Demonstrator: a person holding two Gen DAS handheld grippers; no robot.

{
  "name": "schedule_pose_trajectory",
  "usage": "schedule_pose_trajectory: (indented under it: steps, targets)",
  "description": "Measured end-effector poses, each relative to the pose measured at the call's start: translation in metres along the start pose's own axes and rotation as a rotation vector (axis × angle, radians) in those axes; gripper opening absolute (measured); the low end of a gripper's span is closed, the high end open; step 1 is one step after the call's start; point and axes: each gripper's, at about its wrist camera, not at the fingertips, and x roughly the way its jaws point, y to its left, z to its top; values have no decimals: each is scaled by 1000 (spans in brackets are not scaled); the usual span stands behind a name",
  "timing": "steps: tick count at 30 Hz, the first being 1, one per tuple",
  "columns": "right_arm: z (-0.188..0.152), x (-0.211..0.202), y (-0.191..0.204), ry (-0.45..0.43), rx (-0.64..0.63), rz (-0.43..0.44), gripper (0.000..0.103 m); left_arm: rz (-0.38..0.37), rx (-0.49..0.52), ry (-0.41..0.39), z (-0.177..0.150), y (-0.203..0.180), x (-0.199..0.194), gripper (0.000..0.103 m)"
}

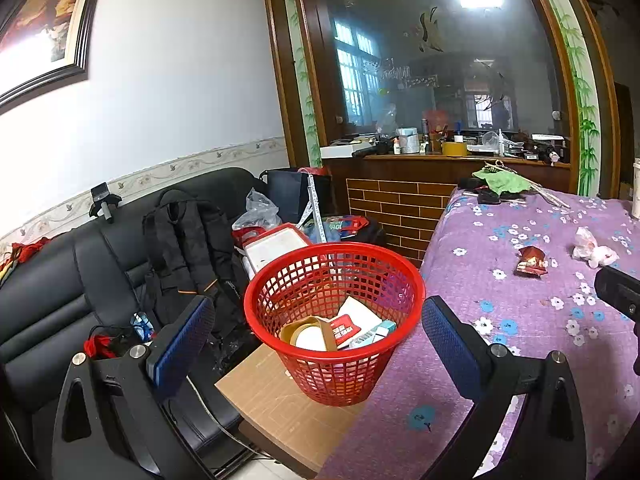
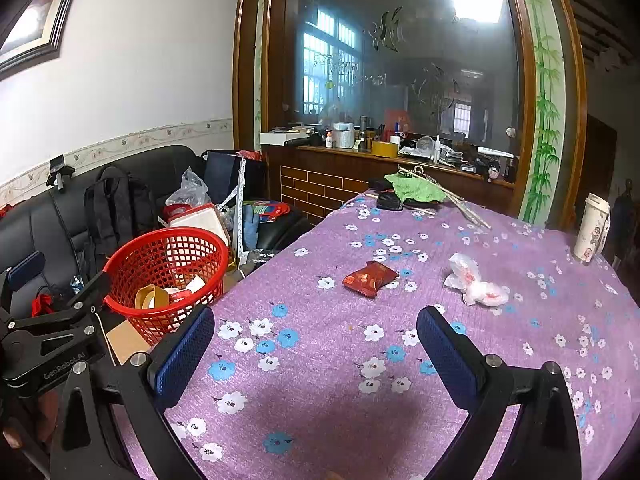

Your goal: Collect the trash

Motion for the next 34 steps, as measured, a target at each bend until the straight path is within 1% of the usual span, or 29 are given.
schedule_pose_trajectory:
  steps: [19,28,31,33,34]
  targets:
    - [-3,1,-2,6,3,0,102,-6,8,6,-2,-3,1,103]
    - [-6,2,-3,11,8,-4,103,-16,46,3,-2,-15,-1,103]
    - [-7,2,-6,14,16,-6,103,-25,53,13,0,-17,-1,103]
    - [-6,1,-12,18,34,-15,103,-30,72,12,4,-23,-2,103]
    - [-6,1,-18,27,53,-15,103,-44,91,15,7,-29,-3,103]
